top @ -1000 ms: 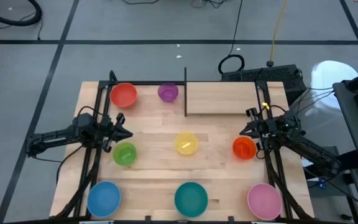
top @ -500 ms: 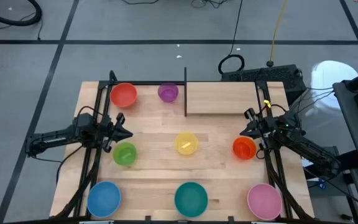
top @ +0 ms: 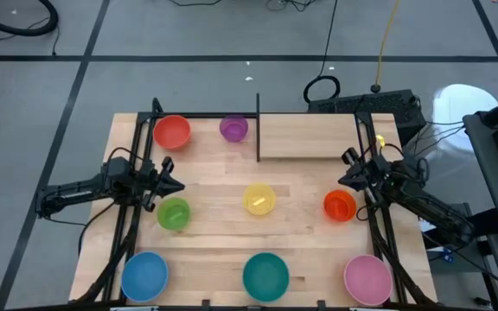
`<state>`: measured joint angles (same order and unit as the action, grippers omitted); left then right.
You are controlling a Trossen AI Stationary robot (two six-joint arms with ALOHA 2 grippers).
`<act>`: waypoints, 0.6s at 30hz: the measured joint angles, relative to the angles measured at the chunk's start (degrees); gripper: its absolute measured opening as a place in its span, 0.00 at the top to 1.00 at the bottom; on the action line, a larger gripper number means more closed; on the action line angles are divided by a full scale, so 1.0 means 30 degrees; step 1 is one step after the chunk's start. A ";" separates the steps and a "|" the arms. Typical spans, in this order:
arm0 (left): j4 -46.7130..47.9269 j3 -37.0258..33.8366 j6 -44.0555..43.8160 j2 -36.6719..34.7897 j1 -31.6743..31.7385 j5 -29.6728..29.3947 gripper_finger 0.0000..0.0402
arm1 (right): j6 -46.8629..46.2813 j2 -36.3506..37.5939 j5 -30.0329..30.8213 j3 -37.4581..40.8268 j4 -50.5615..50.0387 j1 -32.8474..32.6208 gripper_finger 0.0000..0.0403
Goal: Place and stack bowls onto a shelf
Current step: Put the small orange bowl on the shelf
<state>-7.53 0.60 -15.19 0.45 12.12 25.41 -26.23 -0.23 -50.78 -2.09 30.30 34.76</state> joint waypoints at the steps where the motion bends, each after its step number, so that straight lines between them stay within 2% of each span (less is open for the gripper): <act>1: 0.0000 0.0000 0.0217 -0.0001 0.0004 0.0000 0.92 | 0.0083 0.0007 0.0110 -0.0224 -0.0091 0.0000 1.00; 5: -0.0005 0.0000 0.1237 0.0000 0.0007 0.0000 0.92 | 0.1426 -0.0341 0.1636 -0.1510 -0.0940 0.0007 1.00; 8: 0.0000 0.0000 0.1252 0.0000 0.0007 -0.0004 0.92 | 0.3146 -0.0890 0.2917 -0.3012 -0.2853 0.0044 1.00; 13: -0.0007 0.0000 0.1299 -0.0007 0.0007 -0.0007 0.92 | 0.6957 -0.2554 0.4763 -0.6423 -0.9060 0.0051 1.00; 18: -0.0007 0.0000 0.1854 0.0000 0.0007 -0.0007 0.92 | 0.9261 -0.5087 0.6938 -1.0399 -1.5353 0.0051 1.00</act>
<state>-7.55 0.60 -9.63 0.45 12.14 25.39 1.55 -15.49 -29.97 -33.29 -15.76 34.92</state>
